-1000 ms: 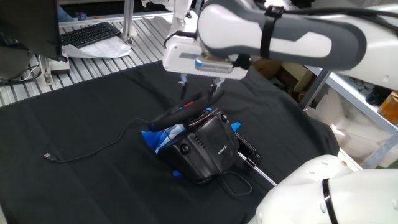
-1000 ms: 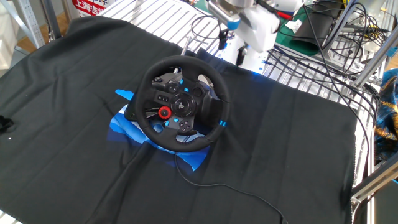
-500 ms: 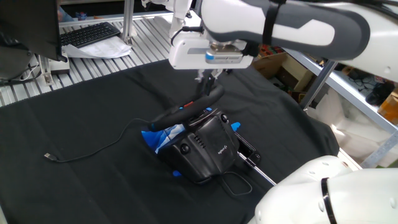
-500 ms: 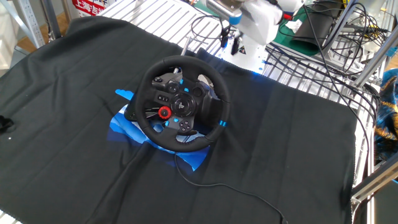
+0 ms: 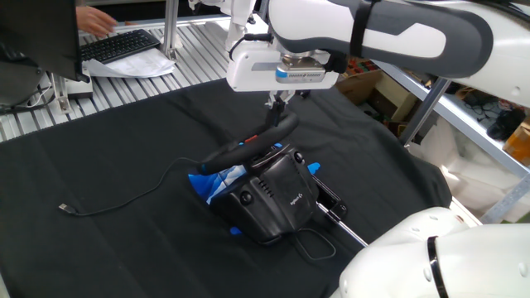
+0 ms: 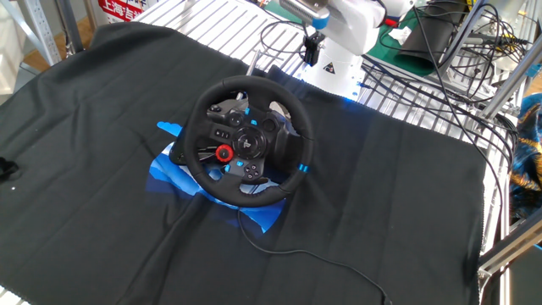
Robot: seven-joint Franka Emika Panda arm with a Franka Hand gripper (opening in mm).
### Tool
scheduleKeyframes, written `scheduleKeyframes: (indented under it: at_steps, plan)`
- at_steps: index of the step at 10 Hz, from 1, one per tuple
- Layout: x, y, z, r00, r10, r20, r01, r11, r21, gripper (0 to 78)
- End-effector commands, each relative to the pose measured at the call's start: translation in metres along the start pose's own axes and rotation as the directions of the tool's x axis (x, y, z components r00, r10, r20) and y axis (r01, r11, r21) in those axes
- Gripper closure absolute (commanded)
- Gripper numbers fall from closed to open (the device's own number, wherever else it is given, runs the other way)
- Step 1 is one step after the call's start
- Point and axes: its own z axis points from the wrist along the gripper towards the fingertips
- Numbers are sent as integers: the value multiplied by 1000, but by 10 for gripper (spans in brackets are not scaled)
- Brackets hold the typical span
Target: Rotate the steering wheel 90 degrees clockwise
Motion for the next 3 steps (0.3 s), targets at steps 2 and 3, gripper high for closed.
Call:
scheduleKeyframes:
  at_steps: [2,3]
  plan:
    - [0,-27,-16,900,-435,-14,435,899,51,764]
    - [0,-27,-16,901,-433,-16,433,900,54,764]
